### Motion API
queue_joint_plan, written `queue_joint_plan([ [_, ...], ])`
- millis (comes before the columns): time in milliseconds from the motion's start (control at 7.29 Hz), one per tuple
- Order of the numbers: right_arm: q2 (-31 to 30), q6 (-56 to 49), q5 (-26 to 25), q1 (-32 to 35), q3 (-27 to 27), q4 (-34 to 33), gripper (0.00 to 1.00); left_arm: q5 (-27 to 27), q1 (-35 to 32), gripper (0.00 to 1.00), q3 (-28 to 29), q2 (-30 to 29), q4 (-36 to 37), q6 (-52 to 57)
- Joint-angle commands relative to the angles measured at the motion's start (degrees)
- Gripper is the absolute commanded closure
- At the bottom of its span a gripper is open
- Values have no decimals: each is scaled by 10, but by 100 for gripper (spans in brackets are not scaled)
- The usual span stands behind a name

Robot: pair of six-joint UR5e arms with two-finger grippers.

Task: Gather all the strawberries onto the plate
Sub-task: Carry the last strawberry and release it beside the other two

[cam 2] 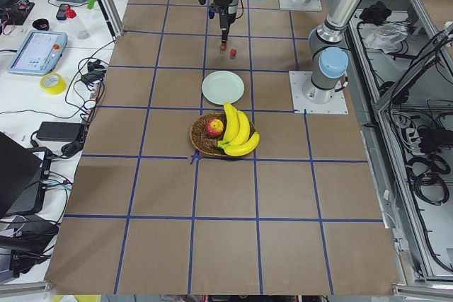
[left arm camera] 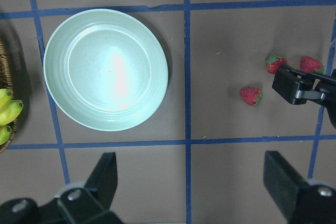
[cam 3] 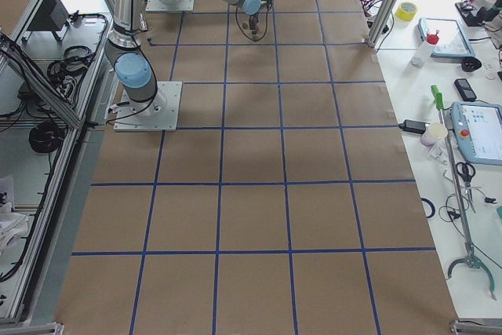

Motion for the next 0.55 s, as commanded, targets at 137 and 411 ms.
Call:
queue_joint_plan([
  [137,-80,-164,4,-108,-6,74,0,-4,3,0,-3,-3,-1,-3],
  [411,-118,-226,35,-199,-61,204,0,-5,8,0,-6,-6,-5,-18],
])
